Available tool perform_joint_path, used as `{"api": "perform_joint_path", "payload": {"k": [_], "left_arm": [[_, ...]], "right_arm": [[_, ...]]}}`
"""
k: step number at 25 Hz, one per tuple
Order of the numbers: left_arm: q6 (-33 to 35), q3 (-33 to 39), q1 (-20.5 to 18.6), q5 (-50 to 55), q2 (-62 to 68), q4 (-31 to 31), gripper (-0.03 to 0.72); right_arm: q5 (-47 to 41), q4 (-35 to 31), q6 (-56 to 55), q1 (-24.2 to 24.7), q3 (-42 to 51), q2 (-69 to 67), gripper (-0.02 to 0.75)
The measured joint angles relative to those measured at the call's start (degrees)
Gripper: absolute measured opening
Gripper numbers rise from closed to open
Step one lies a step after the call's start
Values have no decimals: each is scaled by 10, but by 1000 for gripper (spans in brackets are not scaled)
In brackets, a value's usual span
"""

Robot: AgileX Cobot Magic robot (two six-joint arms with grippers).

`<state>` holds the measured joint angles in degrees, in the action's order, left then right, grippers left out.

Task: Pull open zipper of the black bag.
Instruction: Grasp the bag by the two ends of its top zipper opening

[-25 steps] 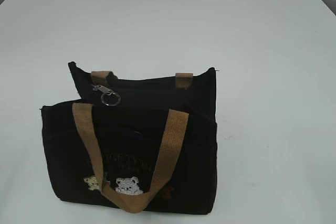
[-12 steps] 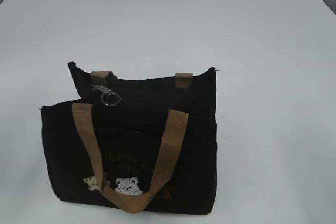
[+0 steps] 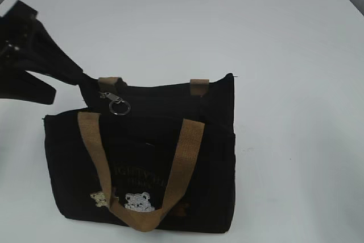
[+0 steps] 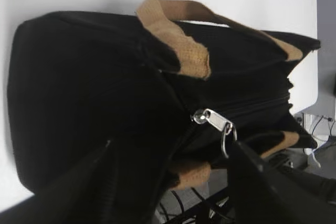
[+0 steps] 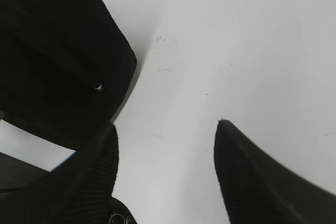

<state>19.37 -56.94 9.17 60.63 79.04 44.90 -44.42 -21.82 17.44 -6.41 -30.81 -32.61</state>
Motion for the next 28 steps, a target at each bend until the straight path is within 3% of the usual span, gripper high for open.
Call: {"api": "perform_joint_path", "payload": {"k": [3, 8, 20, 22, 26, 28], "left_arm": [[-15, -26, 22, 0, 43, -19, 483], [-45, -58, 25, -9, 87, -60, 480], [-50, -71, 53, -52, 123, -48, 412], [-50, -71, 54, -62, 123, -45, 363], [-46, -71, 56, -70, 123, -47, 125], [-35, -71, 57, -70, 123, -51, 43]], "right_arm": [[5, -15, 19, 0, -12, -43, 453], [12, -53, 53, 0, -28, -98, 453], [47, -100, 110, 0, -30, -131, 453], [51, -100, 112, 0, -30, -131, 453], [54, -100, 114, 0, -30, -132, 453], [55, -100, 114, 0, -30, -132, 453]]}}
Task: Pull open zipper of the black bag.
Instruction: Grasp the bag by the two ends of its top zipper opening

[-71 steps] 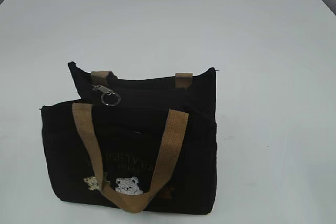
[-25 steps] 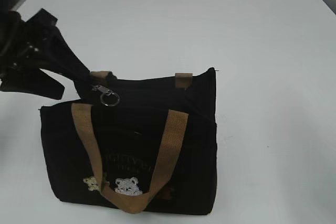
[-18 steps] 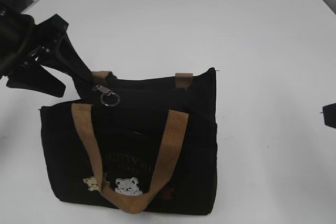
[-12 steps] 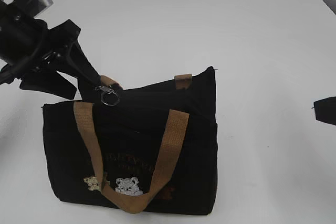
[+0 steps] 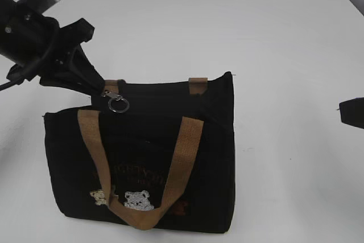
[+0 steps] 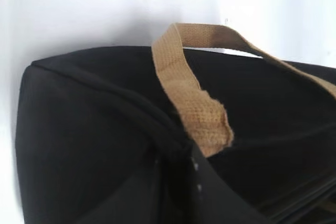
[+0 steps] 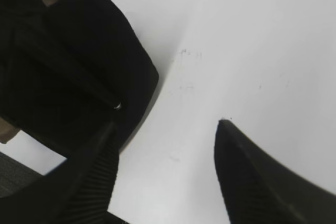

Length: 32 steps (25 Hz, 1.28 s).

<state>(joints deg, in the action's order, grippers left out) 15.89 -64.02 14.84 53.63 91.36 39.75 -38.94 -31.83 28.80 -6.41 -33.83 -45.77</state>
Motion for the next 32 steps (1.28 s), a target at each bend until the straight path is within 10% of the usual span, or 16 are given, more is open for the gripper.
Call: {"api": "perform_joint_path", "payload": {"k": [22, 32], "left_arm": [[11, 0, 2, 48, -59, -10, 33], [11, 0, 2, 50, -59, -4, 33]], "right_arm": [[-151, -316, 484, -11, -112, -169, 354], [-115, -134, 481, -275, -298, -360, 348]]}}
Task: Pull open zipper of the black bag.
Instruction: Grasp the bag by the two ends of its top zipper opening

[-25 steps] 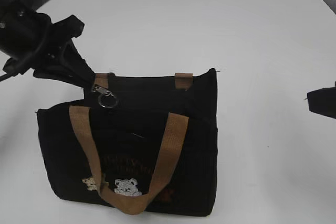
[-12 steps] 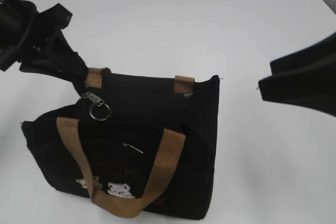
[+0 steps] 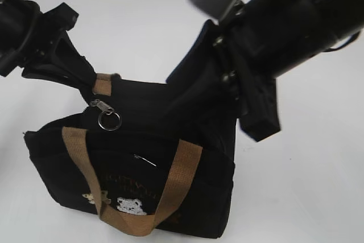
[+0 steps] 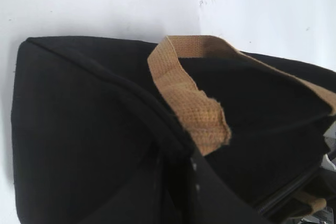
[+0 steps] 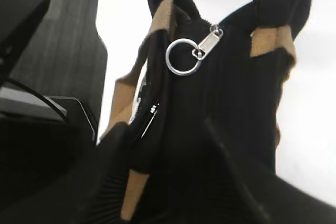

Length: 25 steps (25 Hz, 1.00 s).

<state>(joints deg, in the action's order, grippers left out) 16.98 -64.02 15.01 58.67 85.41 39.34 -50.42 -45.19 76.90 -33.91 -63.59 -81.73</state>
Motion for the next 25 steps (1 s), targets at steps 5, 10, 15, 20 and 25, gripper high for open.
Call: {"api": "perform_joint_path", "payload": {"k": [5, 10, 15, 20, 25], "left_arm": [[0, 0, 0, 0, 0, 4, 33], [0, 0, 0, 1, 0, 6, 33], [0, 0, 0, 2, 0, 7, 33], [0, 0, 0, 2, 0, 7, 33], [0, 0, 0, 2, 0, 7, 33]], "right_arm": [[62, 156, -83, -102, -28, -47, 347], [141, 210, -125, -173, -29, -84, 347], [223, 225, -132, -198, -30, -95, 347], [238, 291, -148, -198, -30, -104, 347], [236, 333, -168, -198, -30, -104, 347]]}}
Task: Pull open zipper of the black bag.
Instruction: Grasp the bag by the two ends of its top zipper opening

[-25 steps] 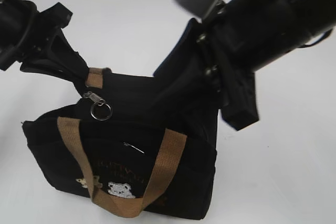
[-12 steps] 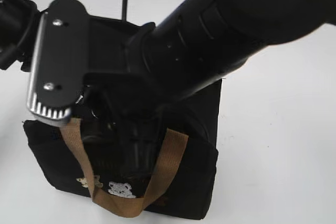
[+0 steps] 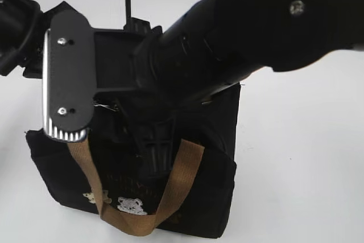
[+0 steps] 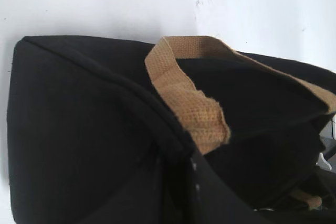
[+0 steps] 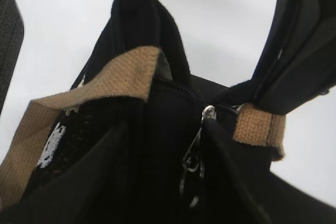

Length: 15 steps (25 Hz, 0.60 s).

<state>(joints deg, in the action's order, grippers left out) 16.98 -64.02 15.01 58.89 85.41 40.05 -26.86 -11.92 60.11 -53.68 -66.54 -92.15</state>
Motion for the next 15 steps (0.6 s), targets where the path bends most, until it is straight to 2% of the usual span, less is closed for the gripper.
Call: {"api": "perform_joint_path", "payload": {"k": [15], "left_arm": [[0, 0, 0, 2, 0, 0, 33]], "right_arm": [[-15, 12, -28, 0, -1, 13, 347]]}}
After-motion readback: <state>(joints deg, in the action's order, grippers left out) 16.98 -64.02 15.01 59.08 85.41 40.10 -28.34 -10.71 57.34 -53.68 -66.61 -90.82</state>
